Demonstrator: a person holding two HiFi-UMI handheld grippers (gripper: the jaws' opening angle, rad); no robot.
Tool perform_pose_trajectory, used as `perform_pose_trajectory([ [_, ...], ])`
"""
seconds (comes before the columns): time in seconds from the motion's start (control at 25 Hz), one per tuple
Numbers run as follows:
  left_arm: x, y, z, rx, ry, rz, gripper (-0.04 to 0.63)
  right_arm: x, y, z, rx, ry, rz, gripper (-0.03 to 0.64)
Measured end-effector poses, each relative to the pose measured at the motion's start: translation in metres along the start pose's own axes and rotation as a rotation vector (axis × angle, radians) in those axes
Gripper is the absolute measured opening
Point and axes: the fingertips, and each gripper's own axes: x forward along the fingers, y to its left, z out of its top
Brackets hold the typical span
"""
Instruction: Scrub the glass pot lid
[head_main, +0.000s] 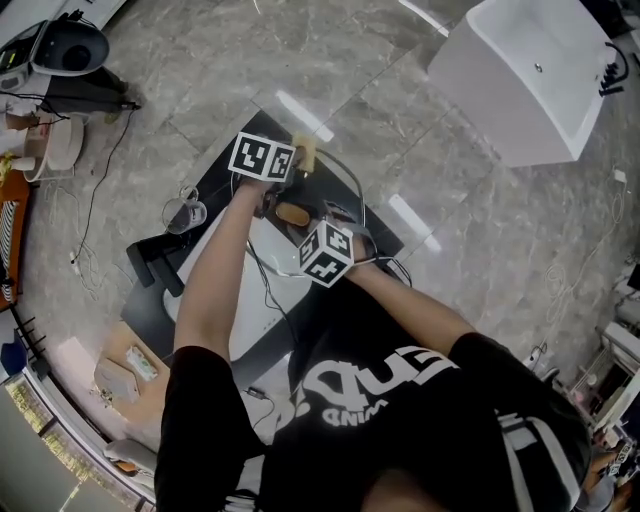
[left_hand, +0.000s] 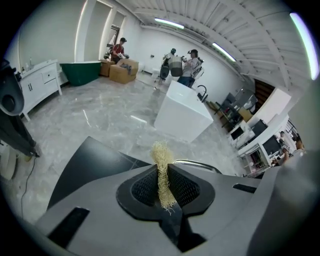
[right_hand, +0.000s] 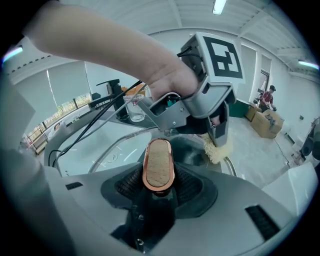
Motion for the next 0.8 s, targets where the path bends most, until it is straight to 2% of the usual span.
perform_pose_trajectory([
  [0.32, -0.028, 0.038, -0.02, -0.084, -0.019, 0.105, 0.051, -0.001, -0.001, 0.001, -0.003, 0.007, 0.003, 0.173],
  [0.52, -0.046, 0.058, -0.04, -0.162, -0.022, 0.159, 0.051, 0.0, 0.0, 0.0, -0.002, 0.013, 0.005, 0.173],
  [0.8, -0.068, 0.074, -0.069, -0.244, -0.033, 0.204, 0.052, -0.001, -0.001, 0.001, -0.001, 0.019, 0.002, 0.173],
])
